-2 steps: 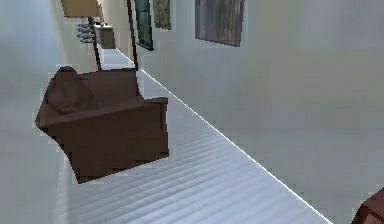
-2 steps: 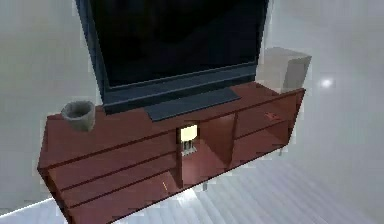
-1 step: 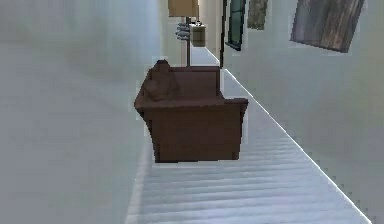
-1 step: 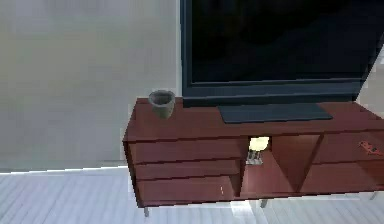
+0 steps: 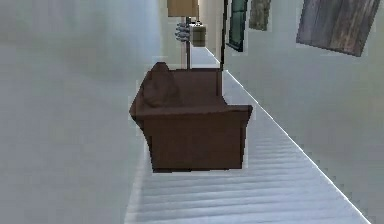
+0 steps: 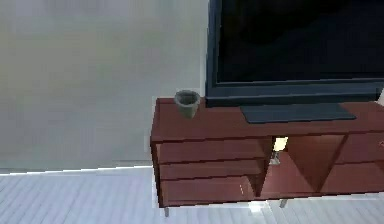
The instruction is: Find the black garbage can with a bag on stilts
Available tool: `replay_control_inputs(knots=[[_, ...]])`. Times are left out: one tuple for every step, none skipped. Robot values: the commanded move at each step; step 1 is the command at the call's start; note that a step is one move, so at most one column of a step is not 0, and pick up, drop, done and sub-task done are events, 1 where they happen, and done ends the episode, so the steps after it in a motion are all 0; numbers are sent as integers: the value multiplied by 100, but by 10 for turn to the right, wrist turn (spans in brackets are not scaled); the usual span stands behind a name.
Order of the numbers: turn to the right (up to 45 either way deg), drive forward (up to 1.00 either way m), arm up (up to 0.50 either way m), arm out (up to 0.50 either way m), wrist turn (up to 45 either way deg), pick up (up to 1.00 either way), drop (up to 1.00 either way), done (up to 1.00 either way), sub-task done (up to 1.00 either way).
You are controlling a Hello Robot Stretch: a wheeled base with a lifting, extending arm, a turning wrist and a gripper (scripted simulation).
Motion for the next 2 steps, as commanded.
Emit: replay_control_inputs(knots=[[240,0,0,0,0,0,0,0,0],[30,0,0,0,0,0,0,0,0]])
